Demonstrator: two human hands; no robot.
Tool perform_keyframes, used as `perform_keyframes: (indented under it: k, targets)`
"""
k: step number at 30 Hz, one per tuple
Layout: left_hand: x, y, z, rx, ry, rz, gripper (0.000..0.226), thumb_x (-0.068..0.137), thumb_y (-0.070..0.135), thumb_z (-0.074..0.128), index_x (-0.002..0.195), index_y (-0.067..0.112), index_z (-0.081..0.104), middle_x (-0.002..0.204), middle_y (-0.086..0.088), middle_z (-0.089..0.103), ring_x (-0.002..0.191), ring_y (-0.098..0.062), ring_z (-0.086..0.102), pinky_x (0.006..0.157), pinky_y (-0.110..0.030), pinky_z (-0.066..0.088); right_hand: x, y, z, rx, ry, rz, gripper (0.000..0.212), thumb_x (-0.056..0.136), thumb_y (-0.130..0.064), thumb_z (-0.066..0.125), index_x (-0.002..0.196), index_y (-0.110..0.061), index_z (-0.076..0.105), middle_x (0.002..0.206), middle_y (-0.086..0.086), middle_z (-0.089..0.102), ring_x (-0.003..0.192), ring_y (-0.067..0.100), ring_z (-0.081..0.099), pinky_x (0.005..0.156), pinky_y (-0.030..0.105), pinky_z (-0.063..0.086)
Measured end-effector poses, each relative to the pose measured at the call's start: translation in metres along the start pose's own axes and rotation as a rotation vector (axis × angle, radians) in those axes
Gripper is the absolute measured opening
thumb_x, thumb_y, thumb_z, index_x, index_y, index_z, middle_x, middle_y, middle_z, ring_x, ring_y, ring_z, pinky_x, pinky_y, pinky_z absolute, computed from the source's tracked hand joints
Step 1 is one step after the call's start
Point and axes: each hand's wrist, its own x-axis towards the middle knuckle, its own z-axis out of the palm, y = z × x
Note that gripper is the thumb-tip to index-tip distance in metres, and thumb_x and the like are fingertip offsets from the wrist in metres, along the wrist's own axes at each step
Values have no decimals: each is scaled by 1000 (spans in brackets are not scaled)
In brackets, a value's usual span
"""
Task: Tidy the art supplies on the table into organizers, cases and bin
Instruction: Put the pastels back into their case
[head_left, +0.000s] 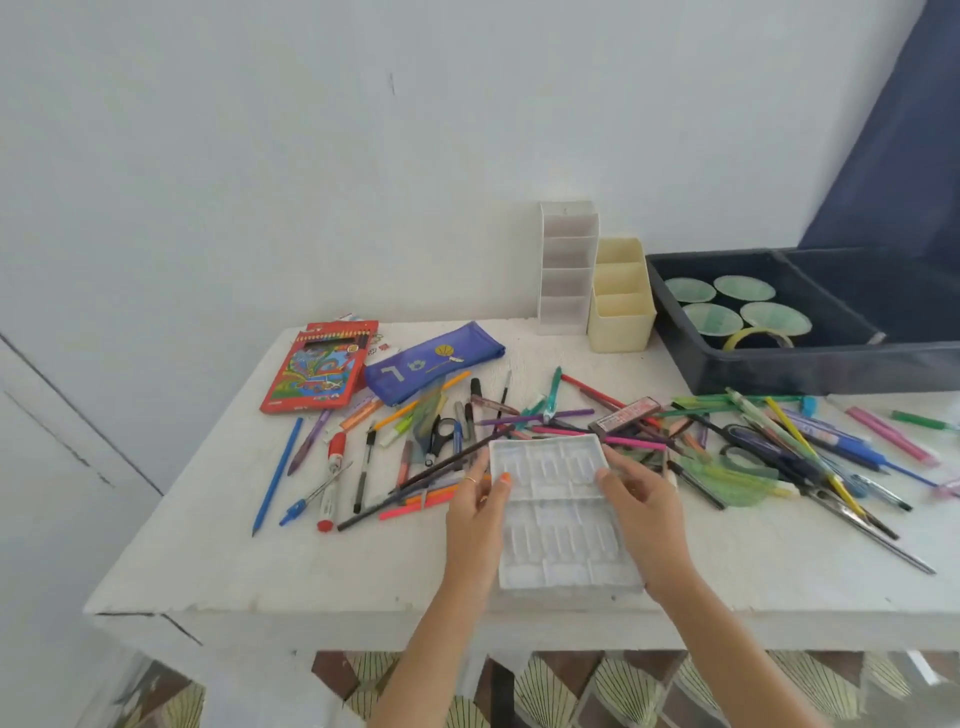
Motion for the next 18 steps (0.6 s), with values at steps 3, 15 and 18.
perform_keyframes:
  k: [3,15,18]
  targets:
    - [-24,-11,0,-5,65,-8,39,94,19,55,132,28,49,85,5,55,72,-5,48,63,-13,41,-20,8,-8,-110,45,-38,29,94,-20,55,122,-24,60,96,1,55,65,9,48,50,7,39]
    - [-57,-33,-14,216,190,20,32,90,10,59,122,12,59,98,-8,51,80,-8,52,65,-2,42,-58,32,-11,-385,27,-51,38,94,-13,52,132,-8,52,94,4,47,68,8,48,58,7,40]
    - [-50,-35,-15,276,209,55,33,91,10,57,124,13,57,100,-8,50,80,-7,51,69,-8,44,-52,31,-8,-465,-6,-44,40,95,-17,52,135,-13,50,95,3,49,66,6,50,62,13,37]
